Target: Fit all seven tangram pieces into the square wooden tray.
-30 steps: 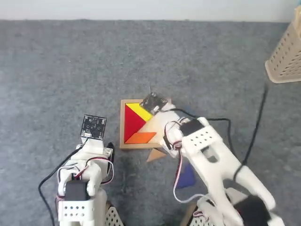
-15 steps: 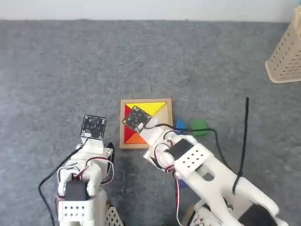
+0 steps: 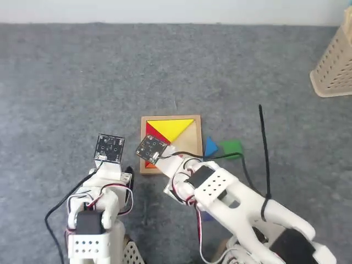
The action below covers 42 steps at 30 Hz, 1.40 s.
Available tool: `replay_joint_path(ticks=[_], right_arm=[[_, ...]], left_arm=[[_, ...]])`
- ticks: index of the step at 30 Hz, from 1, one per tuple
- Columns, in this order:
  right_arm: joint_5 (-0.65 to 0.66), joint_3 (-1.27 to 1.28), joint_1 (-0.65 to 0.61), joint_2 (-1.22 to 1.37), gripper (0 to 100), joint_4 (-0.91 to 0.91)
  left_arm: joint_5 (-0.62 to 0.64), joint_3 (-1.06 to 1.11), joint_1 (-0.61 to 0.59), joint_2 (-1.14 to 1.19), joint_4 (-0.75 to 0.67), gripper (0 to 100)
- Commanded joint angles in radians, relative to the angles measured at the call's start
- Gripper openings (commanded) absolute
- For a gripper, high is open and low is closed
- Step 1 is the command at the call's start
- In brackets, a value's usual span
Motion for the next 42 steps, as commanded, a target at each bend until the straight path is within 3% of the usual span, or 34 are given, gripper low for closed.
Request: replay_joint_path(ticks=[1,15,32,42], right_arm=[[0.021,-0.012,0.016,0.01,0.9,-0.033],[0.025,-0.012,0.216,0.036,0.8,-0.053],[0.026,-0.003,0.022,-0.145,0.8,-0.028],[0.028,0.086,0.013,-0.143,0.8,-0.127]], left_arm=[[0.008,-0.004,0.0,-0.015,0.005,13],[0.008,-0.004,0.0,-0.015,0.005,13],[0.008,-0.004,0.0,-0.015,0.005,13],[0.008,-0.004,0.0,-0.015,0.005,13]])
